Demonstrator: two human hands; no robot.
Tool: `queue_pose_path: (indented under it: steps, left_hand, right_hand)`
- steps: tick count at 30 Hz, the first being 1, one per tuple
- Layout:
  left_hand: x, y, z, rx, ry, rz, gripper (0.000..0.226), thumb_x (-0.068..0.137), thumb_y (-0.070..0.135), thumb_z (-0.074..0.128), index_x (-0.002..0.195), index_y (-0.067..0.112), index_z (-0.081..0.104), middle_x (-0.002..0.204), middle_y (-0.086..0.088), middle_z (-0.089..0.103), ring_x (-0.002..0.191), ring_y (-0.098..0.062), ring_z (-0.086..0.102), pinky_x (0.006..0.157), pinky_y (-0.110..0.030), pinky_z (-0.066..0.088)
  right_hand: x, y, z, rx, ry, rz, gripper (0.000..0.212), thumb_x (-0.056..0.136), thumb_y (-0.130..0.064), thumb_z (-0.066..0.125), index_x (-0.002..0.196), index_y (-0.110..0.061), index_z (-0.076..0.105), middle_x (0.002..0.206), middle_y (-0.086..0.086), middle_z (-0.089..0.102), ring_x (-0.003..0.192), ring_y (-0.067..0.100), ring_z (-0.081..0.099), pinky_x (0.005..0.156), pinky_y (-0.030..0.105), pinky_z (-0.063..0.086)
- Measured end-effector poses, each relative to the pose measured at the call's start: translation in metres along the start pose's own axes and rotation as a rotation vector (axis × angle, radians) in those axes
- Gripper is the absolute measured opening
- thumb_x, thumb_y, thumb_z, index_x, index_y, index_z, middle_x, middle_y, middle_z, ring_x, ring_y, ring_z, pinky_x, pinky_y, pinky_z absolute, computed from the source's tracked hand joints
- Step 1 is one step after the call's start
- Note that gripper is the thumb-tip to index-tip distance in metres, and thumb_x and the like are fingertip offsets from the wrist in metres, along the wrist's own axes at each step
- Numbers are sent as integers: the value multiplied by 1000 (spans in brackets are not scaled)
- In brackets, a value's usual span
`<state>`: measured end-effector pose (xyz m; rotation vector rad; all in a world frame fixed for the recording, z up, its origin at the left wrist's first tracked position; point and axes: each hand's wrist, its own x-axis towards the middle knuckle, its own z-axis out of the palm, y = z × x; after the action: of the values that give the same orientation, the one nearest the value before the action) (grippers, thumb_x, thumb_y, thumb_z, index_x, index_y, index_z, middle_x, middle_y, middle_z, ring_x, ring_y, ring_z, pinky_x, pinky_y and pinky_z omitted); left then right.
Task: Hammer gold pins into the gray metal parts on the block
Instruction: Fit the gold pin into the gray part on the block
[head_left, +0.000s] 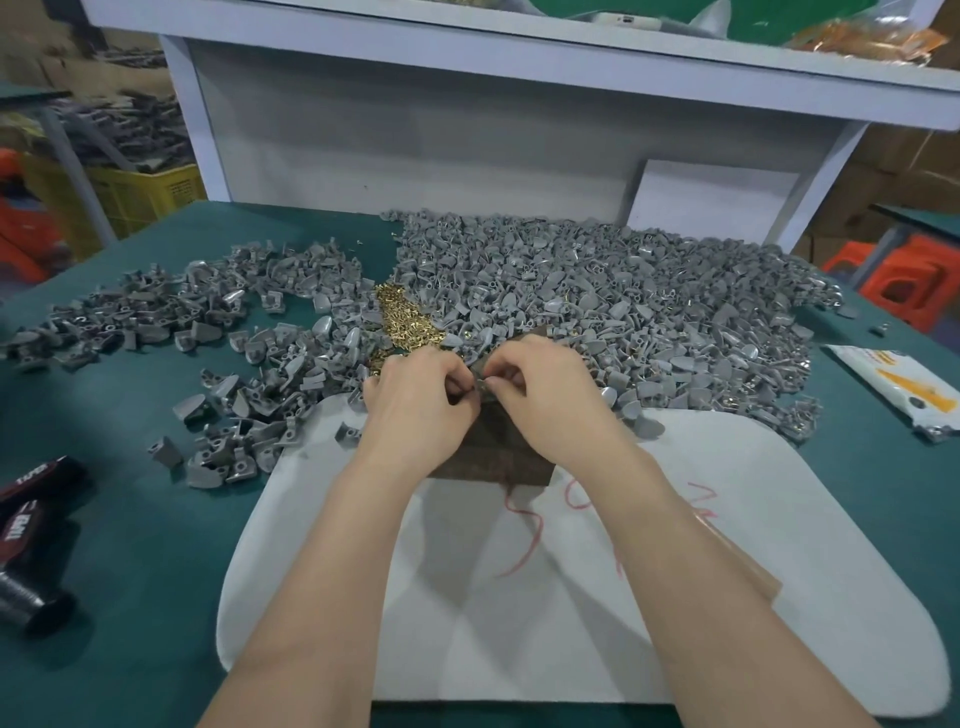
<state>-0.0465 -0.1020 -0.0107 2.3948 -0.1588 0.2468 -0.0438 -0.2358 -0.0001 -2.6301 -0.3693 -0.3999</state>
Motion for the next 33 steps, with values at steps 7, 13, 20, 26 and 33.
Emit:
queue_pose_path:
  steps: [7,13,20,26,33]
  left_hand:
    - [0,1,-1,-12,2,-2,11,84,32,66,76,32,58,91,10,63,104,-21,56,95,-44,40]
    - [-1,1,-1,-12,3,-2,12,84,31,66,77,31,57,91,10,62,105,-22,55,96,-45,39]
    - [-1,1,0,-1,9,1,13,85,31,65,77,31,56,89,11,58,103,-23,54,95,-43,38]
    - [0,2,-1,8,6,16,14,85,31,65,76,30,56,91,8,61,102,-24,55,94,-44,40]
    - [0,1,1,19,6,26,13,86,32,64,77,29,56,92,6,62,102,-24,54,93,-42,40]
  right_hand:
    - [-1,-2,1,-1,-16,15,11,90,-14,56,96,-10,64,97,5,55,91,25,54,83,38,44]
    - [-6,-4,8,-1,64,32,9,90,-14,55,95,-9,62,100,7,54,92,25,53,81,36,42]
    - [-7,-6,9,-18,102,30,8,89,-12,56,92,-8,62,99,7,55,91,26,53,79,38,42]
    - [-2,-10,1,-67,9,36,12,92,-13,53,96,-8,63,103,7,55,95,25,54,84,35,43]
    - [3,-13,-6,-92,-69,75,12,93,-15,53,97,-9,63,104,6,54,97,25,53,82,31,42]
